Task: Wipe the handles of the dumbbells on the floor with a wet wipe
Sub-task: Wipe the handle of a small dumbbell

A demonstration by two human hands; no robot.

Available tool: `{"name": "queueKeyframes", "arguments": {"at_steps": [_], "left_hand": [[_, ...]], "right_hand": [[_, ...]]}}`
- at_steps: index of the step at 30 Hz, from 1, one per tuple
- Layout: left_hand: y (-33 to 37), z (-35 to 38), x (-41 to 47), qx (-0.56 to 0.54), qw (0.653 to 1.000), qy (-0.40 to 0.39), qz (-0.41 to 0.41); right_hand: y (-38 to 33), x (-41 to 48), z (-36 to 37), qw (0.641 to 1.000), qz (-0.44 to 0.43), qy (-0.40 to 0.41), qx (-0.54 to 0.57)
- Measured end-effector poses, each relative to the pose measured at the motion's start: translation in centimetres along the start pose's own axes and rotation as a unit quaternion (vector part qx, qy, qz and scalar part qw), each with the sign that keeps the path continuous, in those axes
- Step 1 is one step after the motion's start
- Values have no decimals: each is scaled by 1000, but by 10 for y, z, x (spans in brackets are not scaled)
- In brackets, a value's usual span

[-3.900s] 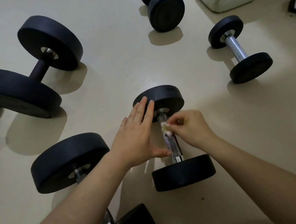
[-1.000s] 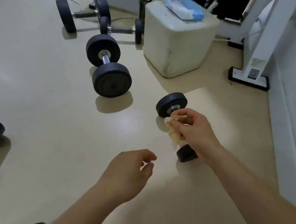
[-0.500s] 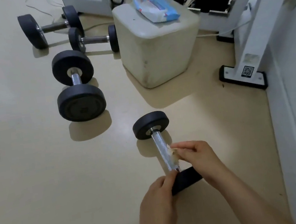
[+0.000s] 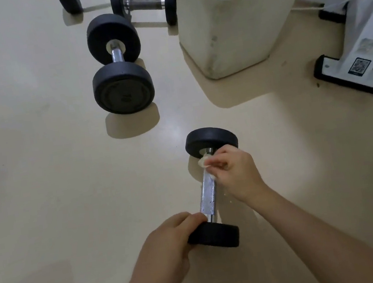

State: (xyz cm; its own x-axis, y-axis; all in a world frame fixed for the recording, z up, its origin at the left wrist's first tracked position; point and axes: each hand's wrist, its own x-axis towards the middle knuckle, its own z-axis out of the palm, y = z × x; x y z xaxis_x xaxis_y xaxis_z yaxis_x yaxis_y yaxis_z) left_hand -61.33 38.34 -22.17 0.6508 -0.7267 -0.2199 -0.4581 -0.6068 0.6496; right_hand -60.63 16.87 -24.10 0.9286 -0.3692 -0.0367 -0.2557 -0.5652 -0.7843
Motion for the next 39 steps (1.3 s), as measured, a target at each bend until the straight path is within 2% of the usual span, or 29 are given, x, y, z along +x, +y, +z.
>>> {"name": "queueKeyframes", "arguments": {"at_steps": [2,4,6,8,9,11,13,14,17,18,21,22,23,26,27,30,32,34,36,39], "left_hand": [[3,0,-4,-4,1000,9,-10],[9,0,-9,-8,1000,10,-26],[14,3,-13,-6,999,9,-43],[18,7,-15,-5,998,25,-56],[20,9,-16,-11,998,38,-58],[21,12,-17,-28,996,58,-61],[22,14,-18,-34,994,76,-71],[22,16,-19,-37,993,81,-73],[23,20,-22,-46,989,115,-76],[22,21,-23,-42,988,136,-67],[23,19,-25,26,990,136,-27],[26,17,-26,65,991,119,-15],[29,14,-27,102,989,104,-2],[43,10,-22,188,981,51,-13],[48,12,-16,218,974,46,-29],[53,20,3,259,965,23,-43],[43,26,4,253,966,39,-24],[30,25,-6,211,976,52,-21],[17,18,-12,167,982,85,-21],[-1,5,-18,64,991,113,-12]], "right_hand": [[-1,3,7,998,-20,55,-13],[0,-6,9,998,-12,62,-25],[3,-27,6,999,-15,-16,-32],[-3,-36,1,988,-68,-123,-68],[-6,-30,-2,983,-96,-124,-93],[-3,-6,-6,987,-113,-37,-107],[-3,0,-5,992,-78,27,-91],[-3,-9,-2,995,-62,7,-78],[-10,-43,4,985,-69,-143,-68],[-10,-39,3,983,-76,-151,-78],[-4,-1,4,995,-63,-17,-79],[-5,2,6,996,-54,0,-74],[-5,-3,9,996,-49,-15,-67],[-10,-33,10,986,-68,-145,-56],[-9,-30,8,986,-72,-137,-66],[-2,4,8,992,-78,6,-98],[-3,-4,17,993,-66,14,-92],[-8,-27,23,995,-74,-42,-53],[-11,-32,22,989,-97,-89,-63],[-12,2,29,994,-89,-9,-68]]}}
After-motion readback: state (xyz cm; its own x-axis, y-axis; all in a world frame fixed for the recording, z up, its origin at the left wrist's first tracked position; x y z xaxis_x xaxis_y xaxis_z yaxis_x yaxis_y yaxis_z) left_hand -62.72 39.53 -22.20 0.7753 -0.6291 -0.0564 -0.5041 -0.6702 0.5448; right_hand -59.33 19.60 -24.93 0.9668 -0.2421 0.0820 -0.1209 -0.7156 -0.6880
